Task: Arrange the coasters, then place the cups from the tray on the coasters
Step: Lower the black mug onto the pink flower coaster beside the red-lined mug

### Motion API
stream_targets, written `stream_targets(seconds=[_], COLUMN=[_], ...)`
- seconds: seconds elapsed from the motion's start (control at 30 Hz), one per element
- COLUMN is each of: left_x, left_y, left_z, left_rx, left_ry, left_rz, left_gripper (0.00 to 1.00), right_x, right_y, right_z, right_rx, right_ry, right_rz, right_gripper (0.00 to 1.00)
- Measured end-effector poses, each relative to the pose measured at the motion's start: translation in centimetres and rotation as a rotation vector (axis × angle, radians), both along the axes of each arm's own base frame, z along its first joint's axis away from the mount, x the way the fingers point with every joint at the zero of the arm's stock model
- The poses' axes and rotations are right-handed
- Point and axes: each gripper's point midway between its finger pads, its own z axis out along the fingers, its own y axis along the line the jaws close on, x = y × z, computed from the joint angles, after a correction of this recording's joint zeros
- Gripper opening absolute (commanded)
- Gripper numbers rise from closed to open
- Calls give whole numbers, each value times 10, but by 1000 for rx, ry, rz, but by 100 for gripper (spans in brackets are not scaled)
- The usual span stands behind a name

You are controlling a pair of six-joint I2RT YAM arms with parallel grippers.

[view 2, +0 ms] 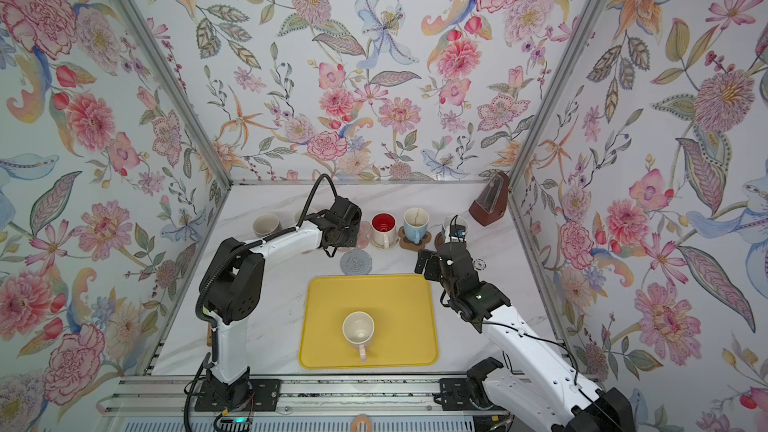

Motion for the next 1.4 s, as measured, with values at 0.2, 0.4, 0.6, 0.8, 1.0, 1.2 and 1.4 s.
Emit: stream_targets(seconds=[0.2, 0.4, 0.6, 0.8, 1.0, 1.2, 1.4], left_x=[2, 3, 3, 6, 10, 5, -29], left_y=[-1, -1, -1, -3, -5, 0, 29], left_z=[-1, -2, -2, 1, 25, 87, 143], left_rx=[-11, -19, -22, -39, -77, -152, -205], left_ry=[2, 3, 5, -10, -59, -173, -292], left_rz=[3, 9, 12, 20, 27, 33, 55], left_gripper=[0, 0, 14, 47, 75, 87, 91], right_x=[-2, -3, -3, -3, -4, -4, -6], right_y=[-2, -5, -6, -8, -8, -9, -10], right_z=[0, 0, 1, 0, 0, 1, 3], right_rx=[-2, -7, -7, -10, -13, -11, -10], right_ry=[2, 3, -3, 0, 5, 0, -2], right_rz=[-3, -12, -16, -22, -23, -24, -24], right_gripper=[99, 99, 99, 99, 99, 99, 99])
